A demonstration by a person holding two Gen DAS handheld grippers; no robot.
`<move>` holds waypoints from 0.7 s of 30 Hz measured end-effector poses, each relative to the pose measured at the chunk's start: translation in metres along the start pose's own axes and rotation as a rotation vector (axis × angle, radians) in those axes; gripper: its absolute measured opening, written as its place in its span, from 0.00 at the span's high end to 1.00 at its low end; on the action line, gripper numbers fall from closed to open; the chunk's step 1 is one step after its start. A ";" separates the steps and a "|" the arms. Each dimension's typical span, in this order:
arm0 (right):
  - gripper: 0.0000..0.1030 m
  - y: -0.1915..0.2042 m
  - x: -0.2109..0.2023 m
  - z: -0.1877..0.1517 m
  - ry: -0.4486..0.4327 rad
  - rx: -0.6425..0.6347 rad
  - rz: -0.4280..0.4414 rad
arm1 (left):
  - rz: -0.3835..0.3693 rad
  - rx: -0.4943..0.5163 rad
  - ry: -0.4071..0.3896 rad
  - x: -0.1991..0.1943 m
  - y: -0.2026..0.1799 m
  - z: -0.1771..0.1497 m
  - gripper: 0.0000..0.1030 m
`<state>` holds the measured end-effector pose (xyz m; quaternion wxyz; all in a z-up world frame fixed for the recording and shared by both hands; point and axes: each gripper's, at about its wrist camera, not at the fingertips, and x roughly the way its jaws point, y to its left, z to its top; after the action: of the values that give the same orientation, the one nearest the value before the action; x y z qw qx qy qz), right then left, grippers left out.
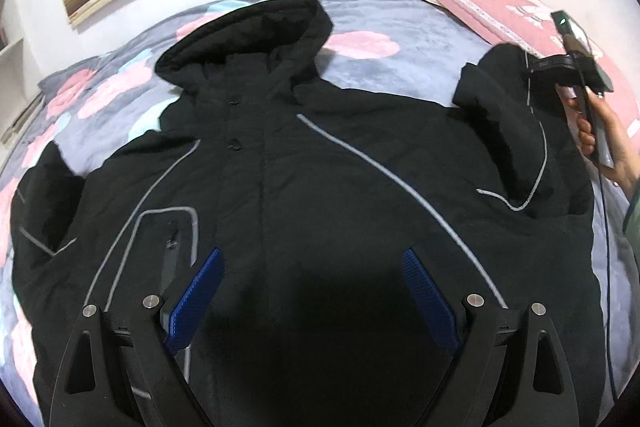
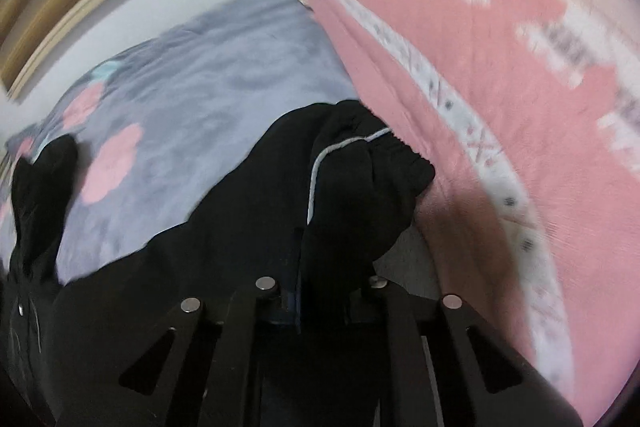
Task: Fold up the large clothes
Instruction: 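Grasp the jacket sleeve cuff with the right gripper and lift it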
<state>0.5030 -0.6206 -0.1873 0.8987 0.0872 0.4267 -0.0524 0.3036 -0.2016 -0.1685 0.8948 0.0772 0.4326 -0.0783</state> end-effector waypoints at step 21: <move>0.88 -0.158 -0.145 -0.120 0.007 0.278 -0.214 | -0.071 -0.076 0.178 0.077 -0.050 0.013 0.06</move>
<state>0.2941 -0.7488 -0.1665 0.8657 0.1646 0.4253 -0.2061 0.3505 -0.2583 -0.2247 0.8518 0.0346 0.5155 -0.0863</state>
